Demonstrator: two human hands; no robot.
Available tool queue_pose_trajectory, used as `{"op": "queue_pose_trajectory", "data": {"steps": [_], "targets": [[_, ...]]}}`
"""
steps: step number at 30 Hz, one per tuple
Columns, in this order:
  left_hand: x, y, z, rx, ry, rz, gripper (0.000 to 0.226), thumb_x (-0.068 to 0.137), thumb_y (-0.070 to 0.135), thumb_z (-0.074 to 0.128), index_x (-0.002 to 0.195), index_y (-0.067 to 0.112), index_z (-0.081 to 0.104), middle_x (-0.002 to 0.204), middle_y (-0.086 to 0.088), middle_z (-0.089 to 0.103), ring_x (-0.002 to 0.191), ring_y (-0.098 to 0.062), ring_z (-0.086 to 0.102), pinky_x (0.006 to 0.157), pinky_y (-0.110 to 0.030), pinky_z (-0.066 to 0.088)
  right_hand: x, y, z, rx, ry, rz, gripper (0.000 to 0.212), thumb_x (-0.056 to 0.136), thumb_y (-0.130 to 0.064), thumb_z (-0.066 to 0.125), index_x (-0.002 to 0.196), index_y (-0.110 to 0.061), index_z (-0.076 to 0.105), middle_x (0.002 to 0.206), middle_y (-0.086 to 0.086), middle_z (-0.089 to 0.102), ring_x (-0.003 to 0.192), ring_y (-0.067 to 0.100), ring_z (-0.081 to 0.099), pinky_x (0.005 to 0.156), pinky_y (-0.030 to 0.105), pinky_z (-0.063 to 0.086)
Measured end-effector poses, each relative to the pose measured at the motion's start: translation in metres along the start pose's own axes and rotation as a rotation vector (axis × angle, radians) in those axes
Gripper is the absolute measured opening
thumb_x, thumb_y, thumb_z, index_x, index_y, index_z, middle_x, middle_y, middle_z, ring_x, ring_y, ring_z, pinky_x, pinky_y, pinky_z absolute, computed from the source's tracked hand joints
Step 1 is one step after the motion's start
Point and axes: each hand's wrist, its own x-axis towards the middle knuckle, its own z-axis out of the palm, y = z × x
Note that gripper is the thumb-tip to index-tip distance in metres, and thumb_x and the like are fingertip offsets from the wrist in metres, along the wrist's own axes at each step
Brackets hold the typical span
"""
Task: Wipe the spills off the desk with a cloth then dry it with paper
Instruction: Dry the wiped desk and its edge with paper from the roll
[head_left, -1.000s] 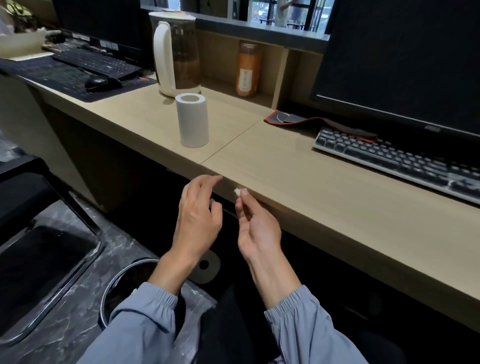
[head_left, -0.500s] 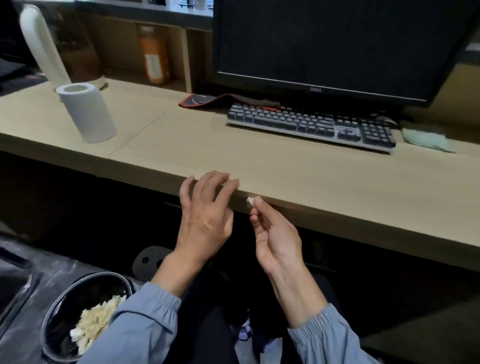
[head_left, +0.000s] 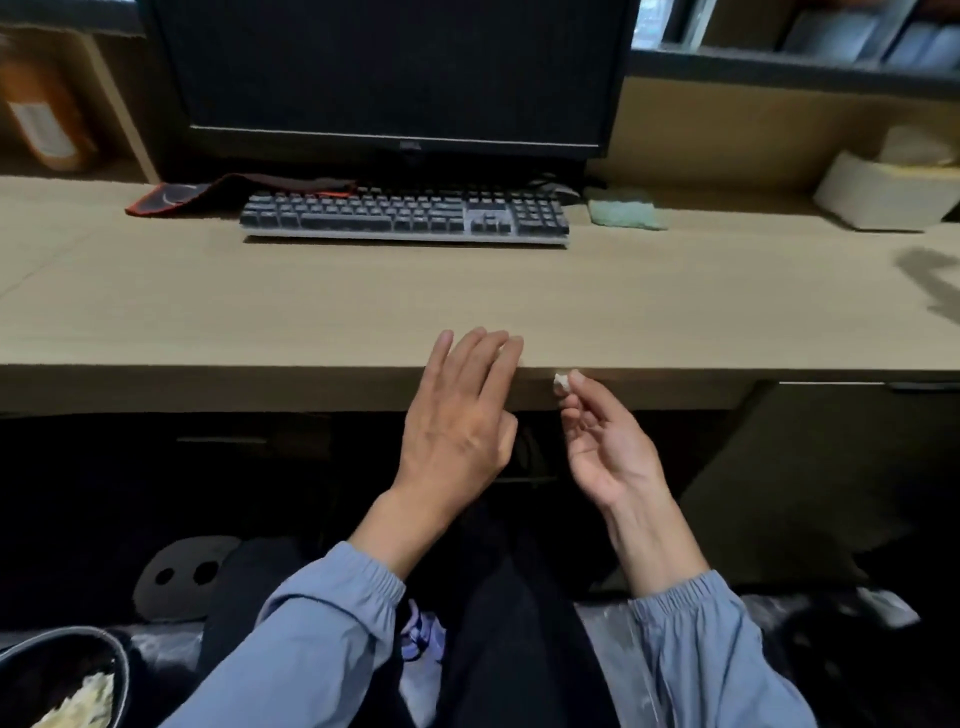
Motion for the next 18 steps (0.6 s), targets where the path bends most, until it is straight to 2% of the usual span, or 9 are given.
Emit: {"op": "queue_pose_trajectory", "data": {"steps": [5,8,11,16,18], "targets": [[0.009,0.034,0.024,0.091,-0.118,0.003,0.069,0.079,0.014,0.058,0.147,0.005,0.051,0.144,-0.015,0.056,0.138,-0.037,0.050,0.127,-0.057,0.024,0.010,-0.054,-0.041,0.072,0.045,-0.067,0.003,0.090,-0.003,0.070,0.090,0.000,0.071,0.081,0.009,0.071,0.059,0.004,0.061,0.055,0.010,0.050],[0.015,0.047,0.031,0.086,-0.100,-0.007,0.069,0.080,0.015,0.055,0.148,0.005,0.050,0.144,-0.016,0.054,0.139,-0.037,0.048,0.128,-0.056,0.022,0.016,-0.080,-0.063,0.126,0.073,-0.103,0.004,0.090,-0.003,0.070,0.093,0.000,0.069,0.081,0.010,0.070,0.057,0.004,0.061,0.053,0.010,0.050],[0.023,0.062,0.037,0.060,-0.087,0.056,0.068,0.081,0.013,0.056,0.148,0.005,0.051,0.143,-0.015,0.055,0.138,-0.036,0.050,0.126,-0.056,0.026,0.022,-0.100,-0.079,0.167,0.091,-0.118,0.008,0.090,-0.002,0.070,0.097,0.001,0.068,0.083,0.010,0.069,0.057,0.004,0.061,0.053,0.010,0.049],[0.024,0.073,0.043,0.039,-0.120,0.071,0.066,0.079,0.012,0.061,0.144,0.006,0.055,0.140,-0.016,0.056,0.136,-0.036,0.052,0.126,-0.058,0.024,0.025,-0.129,-0.098,0.255,0.133,-0.135,0.007,0.090,-0.003,0.069,0.096,0.001,0.068,0.080,0.009,0.068,0.057,0.005,0.060,0.051,0.010,0.048],[0.024,0.075,0.043,0.026,-0.120,0.070,0.063,0.080,0.013,0.060,0.143,0.007,0.056,0.138,-0.016,0.056,0.135,-0.036,0.052,0.126,-0.058,0.024,0.026,-0.135,-0.103,0.254,0.161,-0.145,0.016,0.089,-0.004,0.072,0.103,0.002,0.067,0.083,0.010,0.068,0.058,0.005,0.060,0.052,0.010,0.049]]}}
